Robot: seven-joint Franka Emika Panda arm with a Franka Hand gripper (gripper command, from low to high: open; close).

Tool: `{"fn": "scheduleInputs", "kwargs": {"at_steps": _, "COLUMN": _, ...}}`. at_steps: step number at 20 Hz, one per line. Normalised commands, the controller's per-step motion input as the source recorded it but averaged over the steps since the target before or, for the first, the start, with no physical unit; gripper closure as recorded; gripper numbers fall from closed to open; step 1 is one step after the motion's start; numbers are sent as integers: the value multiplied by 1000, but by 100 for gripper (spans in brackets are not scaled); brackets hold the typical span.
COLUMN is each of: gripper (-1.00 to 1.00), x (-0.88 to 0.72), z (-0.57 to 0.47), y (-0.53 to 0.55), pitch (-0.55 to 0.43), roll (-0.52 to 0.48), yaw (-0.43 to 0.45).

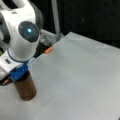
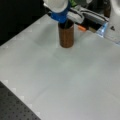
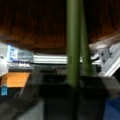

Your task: Flower insertion into a vase

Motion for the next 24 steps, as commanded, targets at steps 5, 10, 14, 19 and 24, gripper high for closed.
{"fn": "scheduleInputs", "kwargs": {"at_steps": 5, "gripper": -100, "x": 293, "z": -147, "y": 154, "pitch": -54, "roll": 0, "yaw": -145}}
{"fn": "scheduleInputs", "kwargs": {"at_steps": 10, "gripper": -100, "x": 259, "z": -32, "y": 157, "pitch": 3, "roll": -32, "yaw": -100}}
{"fn": "scheduleInputs", "kwargs": {"at_steps": 14, "gripper": -100, "x": 270, "z": 89, "y": 119, "pitch": 64, "roll": -75, "yaw": -19}}
{"fn": "scheduleInputs", "kwargs": {"at_steps": 19, "gripper": -100, "x": 283, "z": 193, "y": 89, "pitch": 125, "roll": -83, "yaw": 21}}
{"fn": "scheduleInputs", "kwargs": {"at_steps": 24, "gripper": -100, "x": 309, "z": 254, "y": 110, "pitch": 127, "roll": -99, "yaw": 46}}
